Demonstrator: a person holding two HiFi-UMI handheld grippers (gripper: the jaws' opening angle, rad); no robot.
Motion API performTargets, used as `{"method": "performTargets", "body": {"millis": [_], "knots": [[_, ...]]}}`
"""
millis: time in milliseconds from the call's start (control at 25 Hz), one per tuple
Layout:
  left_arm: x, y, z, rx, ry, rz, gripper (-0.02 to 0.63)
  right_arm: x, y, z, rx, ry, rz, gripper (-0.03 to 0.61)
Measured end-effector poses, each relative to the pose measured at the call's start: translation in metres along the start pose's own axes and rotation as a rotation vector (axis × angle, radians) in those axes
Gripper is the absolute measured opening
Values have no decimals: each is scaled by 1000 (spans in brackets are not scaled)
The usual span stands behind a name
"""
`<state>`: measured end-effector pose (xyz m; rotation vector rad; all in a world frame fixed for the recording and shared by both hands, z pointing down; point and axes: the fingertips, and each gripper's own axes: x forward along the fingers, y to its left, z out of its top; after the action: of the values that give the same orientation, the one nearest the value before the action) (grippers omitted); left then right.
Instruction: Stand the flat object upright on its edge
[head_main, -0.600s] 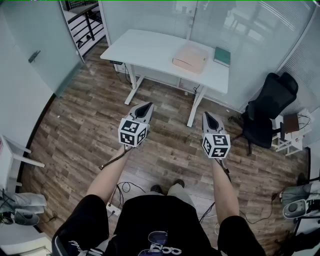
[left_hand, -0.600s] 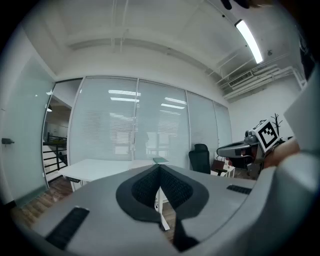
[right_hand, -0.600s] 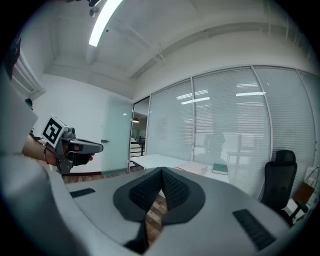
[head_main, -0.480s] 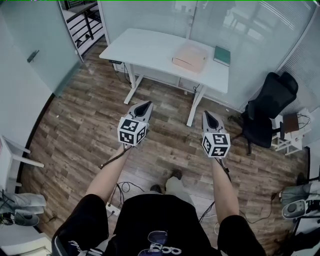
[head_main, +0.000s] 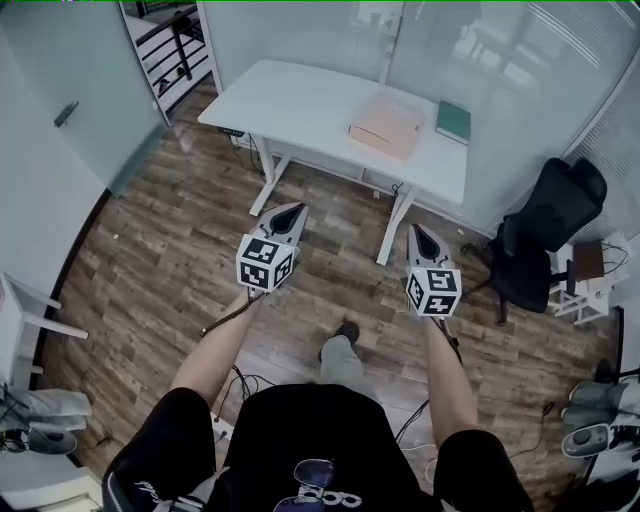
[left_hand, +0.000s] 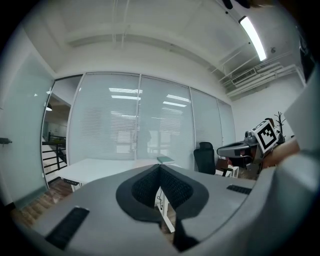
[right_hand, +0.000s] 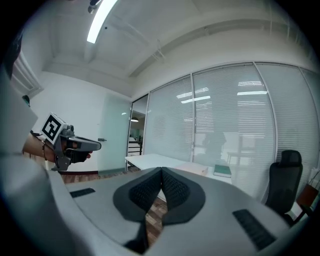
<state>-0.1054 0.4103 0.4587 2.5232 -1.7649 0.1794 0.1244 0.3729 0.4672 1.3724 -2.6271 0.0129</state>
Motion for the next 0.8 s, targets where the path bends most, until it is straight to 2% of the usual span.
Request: {"method": "performTargets", "body": {"millis": [440,680,800], "knots": [[135,45,24,17,16,12,20,116,-84,18,-3,2,13,23],[218,53,30,31,41,0,20,167,-142,18,22,1,2,23],[250,52,32,42,48,-8,20,185,-166,15,-3,7,-8,23]]}}
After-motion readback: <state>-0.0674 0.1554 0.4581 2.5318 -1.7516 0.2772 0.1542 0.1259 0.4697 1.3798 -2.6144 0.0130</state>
